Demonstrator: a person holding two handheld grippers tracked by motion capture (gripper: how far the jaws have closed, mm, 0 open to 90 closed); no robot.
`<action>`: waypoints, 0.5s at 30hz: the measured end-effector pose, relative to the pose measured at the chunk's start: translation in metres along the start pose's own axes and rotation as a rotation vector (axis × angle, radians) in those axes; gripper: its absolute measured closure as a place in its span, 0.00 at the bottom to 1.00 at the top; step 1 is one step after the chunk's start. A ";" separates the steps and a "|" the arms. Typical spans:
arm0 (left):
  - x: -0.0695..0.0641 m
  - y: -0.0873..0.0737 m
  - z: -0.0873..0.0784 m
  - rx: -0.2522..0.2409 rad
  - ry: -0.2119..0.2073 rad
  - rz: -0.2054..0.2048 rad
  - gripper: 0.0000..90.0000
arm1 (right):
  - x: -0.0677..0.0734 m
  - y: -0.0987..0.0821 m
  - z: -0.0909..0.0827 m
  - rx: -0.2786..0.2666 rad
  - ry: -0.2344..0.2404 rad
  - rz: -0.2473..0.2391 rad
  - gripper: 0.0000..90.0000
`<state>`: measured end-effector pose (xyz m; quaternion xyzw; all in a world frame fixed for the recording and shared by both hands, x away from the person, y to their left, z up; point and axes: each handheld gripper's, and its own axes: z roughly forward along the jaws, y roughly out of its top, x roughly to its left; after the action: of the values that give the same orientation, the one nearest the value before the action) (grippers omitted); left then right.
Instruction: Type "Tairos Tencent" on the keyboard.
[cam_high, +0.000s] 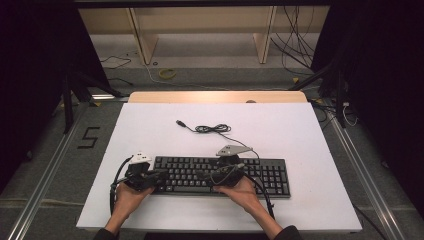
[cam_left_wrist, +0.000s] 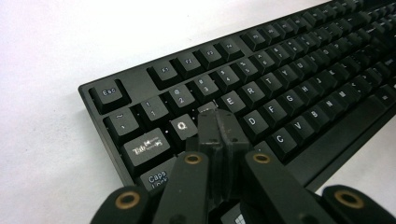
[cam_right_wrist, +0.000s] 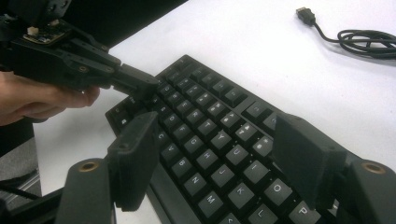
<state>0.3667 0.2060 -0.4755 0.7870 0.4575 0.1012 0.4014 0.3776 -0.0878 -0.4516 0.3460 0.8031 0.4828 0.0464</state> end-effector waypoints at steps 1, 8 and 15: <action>0.000 0.000 0.001 0.003 -0.001 -0.001 0.99 | 0.000 0.000 0.000 0.000 0.000 -0.001 0.36; 0.000 -0.001 0.003 0.021 0.001 -0.001 0.99 | 0.000 0.000 -0.001 0.001 0.000 -0.001 0.36; -0.002 -0.002 0.006 0.041 0.005 0.011 0.99 | 0.000 0.000 -0.001 0.002 -0.003 -0.002 0.36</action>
<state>0.3676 0.2018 -0.4804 0.7973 0.4561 0.0962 0.3835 0.3771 -0.0886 -0.4514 0.3459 0.8040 0.4814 0.0476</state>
